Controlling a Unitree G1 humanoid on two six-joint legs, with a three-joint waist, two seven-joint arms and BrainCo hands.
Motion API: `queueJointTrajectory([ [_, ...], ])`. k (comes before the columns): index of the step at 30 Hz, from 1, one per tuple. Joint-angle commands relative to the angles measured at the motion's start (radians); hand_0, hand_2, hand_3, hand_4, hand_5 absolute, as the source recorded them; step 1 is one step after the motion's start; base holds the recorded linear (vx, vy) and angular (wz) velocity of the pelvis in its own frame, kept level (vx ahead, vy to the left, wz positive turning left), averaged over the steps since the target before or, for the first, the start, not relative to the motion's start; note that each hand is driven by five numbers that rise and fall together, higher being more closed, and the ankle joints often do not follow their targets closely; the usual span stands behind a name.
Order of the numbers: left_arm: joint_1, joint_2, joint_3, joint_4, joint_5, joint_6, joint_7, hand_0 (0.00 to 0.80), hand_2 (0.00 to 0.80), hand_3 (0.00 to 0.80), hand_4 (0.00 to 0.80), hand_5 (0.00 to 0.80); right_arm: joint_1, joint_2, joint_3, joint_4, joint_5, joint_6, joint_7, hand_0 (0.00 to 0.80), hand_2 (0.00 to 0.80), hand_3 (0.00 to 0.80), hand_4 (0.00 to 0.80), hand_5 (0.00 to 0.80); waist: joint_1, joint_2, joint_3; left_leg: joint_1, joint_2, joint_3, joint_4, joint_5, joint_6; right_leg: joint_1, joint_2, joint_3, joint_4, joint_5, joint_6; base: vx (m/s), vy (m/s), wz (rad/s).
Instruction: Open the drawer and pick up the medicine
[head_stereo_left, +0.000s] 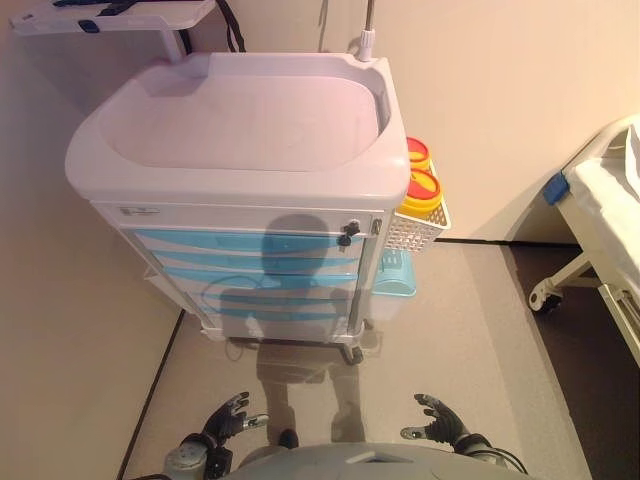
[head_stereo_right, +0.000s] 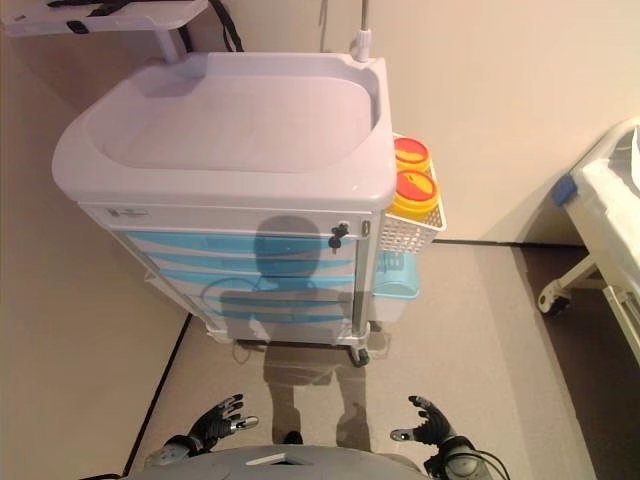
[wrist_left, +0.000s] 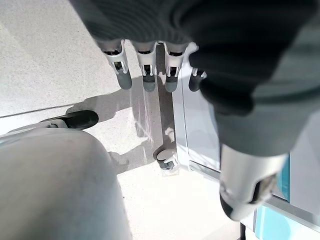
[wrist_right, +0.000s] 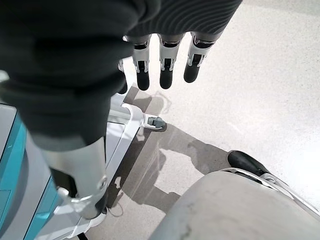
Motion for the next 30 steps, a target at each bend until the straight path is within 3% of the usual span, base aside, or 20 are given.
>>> queueJointTrajectory([
  [1, -0.068, -0.015, 0.009, 0.051, -0.019, -0.021, -0.017, 0.0, 0.0, 0.0, 0.0, 0.0, -0.063, -0.018, 0.019, 0.007, -0.005, -0.04, -0.003, 0.0, 0.0, 0.0, 0.0, 0.0, 0.002, -0.008, 0.028, 0.041, -0.08, 0.049, 0.002, -0.149, 0.064, -0.062, -0.029, -0.008, 0.019, 0.054, 0.088, 0.0, 0.0, 0.0],
  [18, -0.049, -0.021, 0.078, 0.066, -0.132, -0.004, -0.033, 0.0, 0.0, 0.0, 0.0, 0.0, -0.048, -0.015, -0.007, 0.027, -0.01, -0.043, -0.007, 0.0, 0.0, 0.0, 0.0, 0.0, 0.001, -0.015, 0.034, 0.038, -0.079, 0.061, 0.012, -0.153, 0.066, -0.068, -0.029, 0.0, 0.029, 0.053, 0.088, 0.032, 0.012, -0.02],
  [24, -0.053, -0.01, 0.124, 0.059, -0.243, -0.033, -0.037, 0.0, 0.0, 0.0, 0.0, 0.0, -0.04, -0.024, -0.018, 0.019, -0.01, -0.047, -0.001, 0.0, 0.0, 0.0, 0.0, 0.0, -0.006, -0.021, 0.059, 0.021, -0.08, 0.074, 0.037, -0.163, 0.075, -0.094, -0.033, 0.012, 0.052, 0.05, 0.086, 0.061, 0.048, -0.08],
  [30, -0.15, 0.009, 0.17, -0.024, -0.531, -0.052, -0.118, 0.0, 0.0, 0.0, 0.0, 0.0, -0.089, -0.05, -0.011, -0.027, 0.069, -0.055, 0.002, 0.0, 0.0, 0.0, 0.0, 0.0, -0.021, -0.027, 0.148, -0.103, -0.081, 0.107, 0.152, -0.186, 0.098, -0.237, -0.051, 0.041, 0.153, 0.047, 0.074, -0.087, 0.071, -0.18],
])
